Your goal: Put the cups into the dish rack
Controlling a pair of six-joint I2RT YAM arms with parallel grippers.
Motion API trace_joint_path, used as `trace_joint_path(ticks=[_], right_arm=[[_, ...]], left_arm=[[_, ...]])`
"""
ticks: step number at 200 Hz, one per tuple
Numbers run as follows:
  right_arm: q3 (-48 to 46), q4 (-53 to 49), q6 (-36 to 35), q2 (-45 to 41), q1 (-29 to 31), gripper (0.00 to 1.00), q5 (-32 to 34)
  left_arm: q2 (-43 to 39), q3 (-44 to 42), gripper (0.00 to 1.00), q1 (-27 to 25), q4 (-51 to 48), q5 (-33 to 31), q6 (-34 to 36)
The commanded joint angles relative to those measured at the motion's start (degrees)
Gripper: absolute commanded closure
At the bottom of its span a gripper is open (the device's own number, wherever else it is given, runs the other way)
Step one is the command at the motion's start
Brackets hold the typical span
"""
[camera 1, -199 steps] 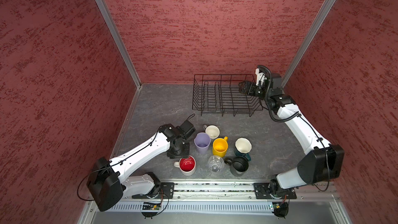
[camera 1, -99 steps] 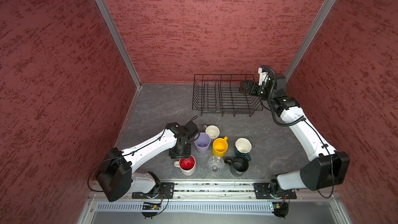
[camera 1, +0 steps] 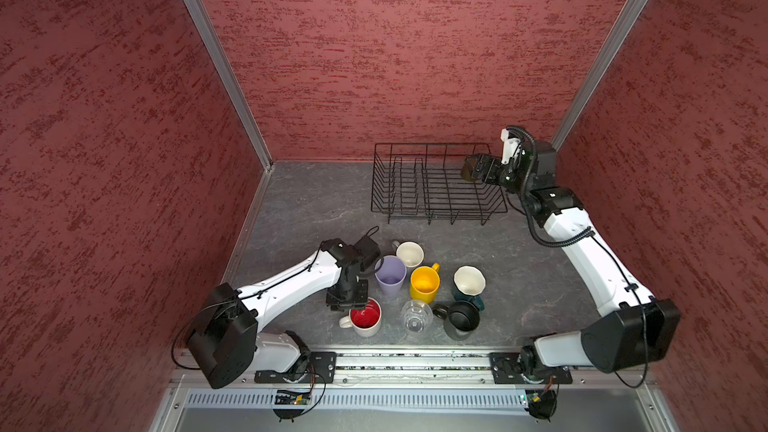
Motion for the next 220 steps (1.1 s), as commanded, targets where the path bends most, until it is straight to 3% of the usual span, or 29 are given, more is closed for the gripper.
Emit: trace_joint_path(ticks=[1, 77, 132, 196, 220], right_arm=[[-0.3, 0.5, 0.7, -2.5, 0.3, 0.02, 0.4], [-1.3, 0.4, 0.6, -4.1, 0.3, 0.02, 0.9], [-1.8, 1.9, 1.4, -3.7, 0.3, 0.01, 0.1], [-2.6, 3.3, 2.3, -3.0, 0.3, 0.01, -1.2], [-2.7, 3.3, 2.2, -3.0, 0.3, 0.01, -1.4]], left_arm=[[-0.3, -1.4, 0.58, 0.1, 2.7, 0.7, -1.0], [0.9, -1.9, 0.76, -0.6, 3.5, 1.2, -1.5], [-1.3, -1.0, 1.00, -0.6, 0.3, -0.4, -1.7], [-4.4, 2.2, 1.00, 0.1, -5.0, -2.8, -1.4], [-7.9, 4.9, 1.00, 3.0, -8.4, -4.3, -0.2]])
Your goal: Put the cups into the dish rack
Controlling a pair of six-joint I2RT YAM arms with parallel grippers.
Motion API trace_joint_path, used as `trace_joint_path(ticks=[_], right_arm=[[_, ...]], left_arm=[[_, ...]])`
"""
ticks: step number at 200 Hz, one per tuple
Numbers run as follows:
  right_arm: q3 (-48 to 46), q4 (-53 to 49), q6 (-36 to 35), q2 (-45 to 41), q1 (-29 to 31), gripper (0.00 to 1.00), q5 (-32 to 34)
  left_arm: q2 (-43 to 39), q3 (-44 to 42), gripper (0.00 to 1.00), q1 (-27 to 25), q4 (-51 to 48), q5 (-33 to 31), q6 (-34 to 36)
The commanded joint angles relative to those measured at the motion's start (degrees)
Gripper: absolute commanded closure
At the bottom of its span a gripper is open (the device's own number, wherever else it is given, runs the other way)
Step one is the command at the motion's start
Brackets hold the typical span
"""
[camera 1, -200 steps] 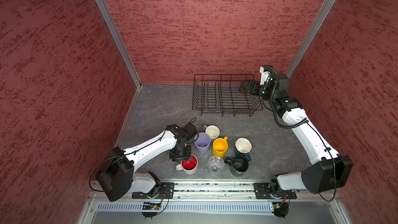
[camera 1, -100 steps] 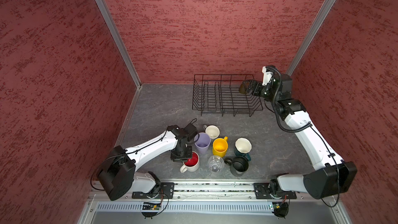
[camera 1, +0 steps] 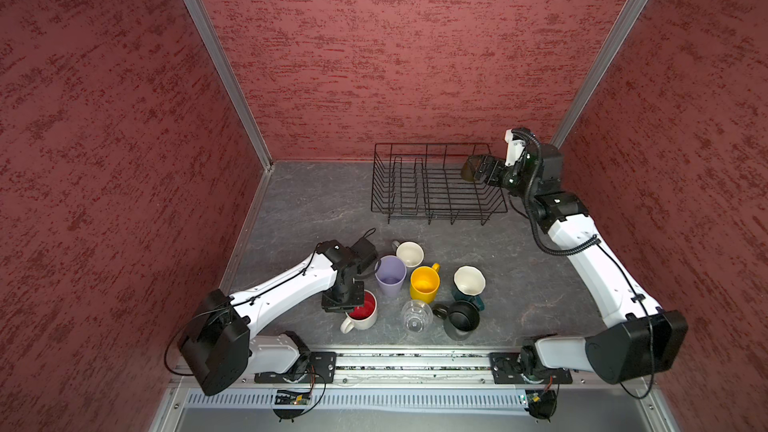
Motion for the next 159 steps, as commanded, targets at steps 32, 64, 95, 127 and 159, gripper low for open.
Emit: trace_joint_path(ticks=[32, 64, 95, 127, 159], right_arm=[[-0.2, 1.8, 0.6, -0.1, 0.2, 0.01, -2.2], [-0.6, 2.7, 1.4, -0.7, 0.2, 0.01, -4.2], [-0.4, 3.7, 1.2, -0.7, 0.2, 0.01, -7.0], [-2.0, 9.6, 2.8, -1.5, 0.2, 0.01, -16.1], [-7.6, 26.0, 12.8, -2.4, 0.3, 0.01, -30.2]], left_arm=[[-12.9, 8.0, 1.00, 10.5, -6.8, -0.3, 4.0], [-18.2, 13.9, 1.00, 18.2, -8.5, 0.8, 8.0], [-19.0, 20.5, 1.00, 24.2, -7.6, 4.5, 12.3], [-18.4, 23.9, 1.00, 33.5, 1.7, 17.5, 14.6], [-17.4, 18.7, 1.00, 40.4, 24.8, 38.9, 5.4]])
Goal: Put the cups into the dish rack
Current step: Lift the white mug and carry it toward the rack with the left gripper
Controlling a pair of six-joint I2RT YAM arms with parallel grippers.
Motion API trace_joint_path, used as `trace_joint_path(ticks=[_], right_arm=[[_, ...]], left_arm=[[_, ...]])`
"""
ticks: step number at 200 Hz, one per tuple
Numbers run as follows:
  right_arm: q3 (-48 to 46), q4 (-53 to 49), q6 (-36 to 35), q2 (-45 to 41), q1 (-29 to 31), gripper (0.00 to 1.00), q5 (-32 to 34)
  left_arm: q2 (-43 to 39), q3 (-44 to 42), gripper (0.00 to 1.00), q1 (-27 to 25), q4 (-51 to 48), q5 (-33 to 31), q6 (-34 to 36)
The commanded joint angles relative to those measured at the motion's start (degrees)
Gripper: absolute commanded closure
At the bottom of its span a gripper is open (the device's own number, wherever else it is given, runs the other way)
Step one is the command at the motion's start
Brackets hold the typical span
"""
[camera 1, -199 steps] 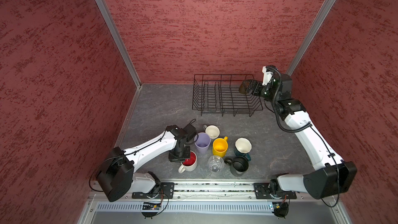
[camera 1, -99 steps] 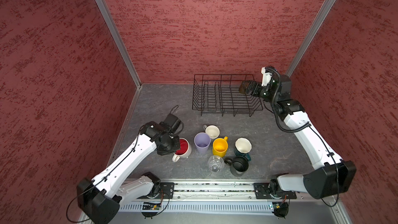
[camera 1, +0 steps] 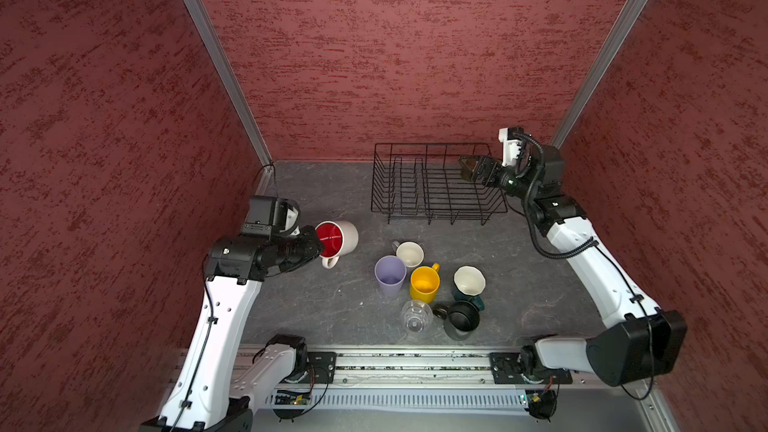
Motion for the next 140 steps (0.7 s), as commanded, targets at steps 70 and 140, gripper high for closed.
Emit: trace_joint_path(ticks=[70, 140], right_arm=[[-8.7, 37.4, 19.9, 0.6, 7.1, 0.01, -21.6], [-7.3, 47.2, 25.0, 7.7, 13.3, 0.01, -22.1]], left_arm=[[9.2, -7.0, 1.00, -0.6, 55.9, 33.4, -19.5], [16.7, -5.2, 1.00, -7.2, 68.5, 36.6, -24.0]])
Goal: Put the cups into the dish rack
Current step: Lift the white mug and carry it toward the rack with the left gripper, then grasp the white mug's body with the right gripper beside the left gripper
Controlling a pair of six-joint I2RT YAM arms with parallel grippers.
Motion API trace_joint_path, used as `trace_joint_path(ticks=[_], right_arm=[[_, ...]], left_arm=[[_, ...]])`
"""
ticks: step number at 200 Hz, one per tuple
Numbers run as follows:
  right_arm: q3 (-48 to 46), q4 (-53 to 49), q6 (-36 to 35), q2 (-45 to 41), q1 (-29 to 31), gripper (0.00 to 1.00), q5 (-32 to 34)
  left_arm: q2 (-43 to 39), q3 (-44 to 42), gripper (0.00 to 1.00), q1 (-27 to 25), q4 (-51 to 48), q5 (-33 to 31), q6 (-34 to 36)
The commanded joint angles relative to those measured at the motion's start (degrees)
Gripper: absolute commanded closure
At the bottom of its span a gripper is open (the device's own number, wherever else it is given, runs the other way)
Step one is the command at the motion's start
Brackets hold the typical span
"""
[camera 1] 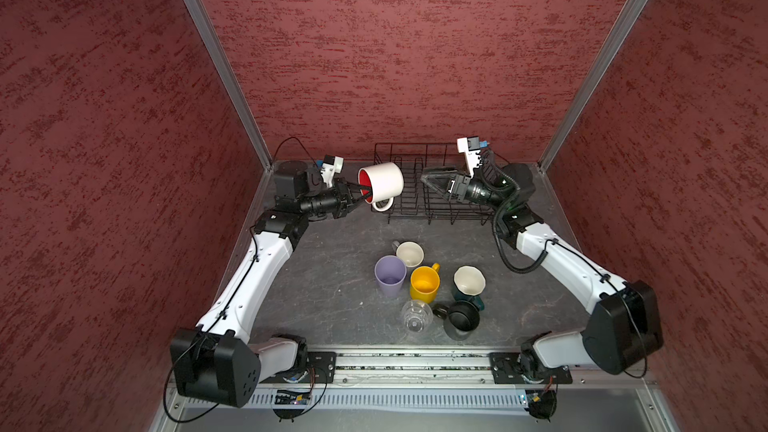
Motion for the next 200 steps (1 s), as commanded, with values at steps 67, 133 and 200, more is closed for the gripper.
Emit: trace_joint_path(ticks=[67, 133, 200], right_arm=[[3.3, 9.7, 5.4, 6.2, 3.3, 0.01, -2.4], [5.5, 11.9, 7.3, 9.4, 4.9, 0.01, -2.7], [7.3, 11.2, 7.9, 11.5, 6.0, 0.05, -2.8]], left_arm=[[4.8, 2.9, 1.00, -3.1, 17.1, 6.4, -5.7], [6.4, 2.9, 1.00, -4.5, 18.2, 7.1, -6.2], [6.9, 2.7, 1.00, -5.0, 19.6, 7.7, -7.0]])
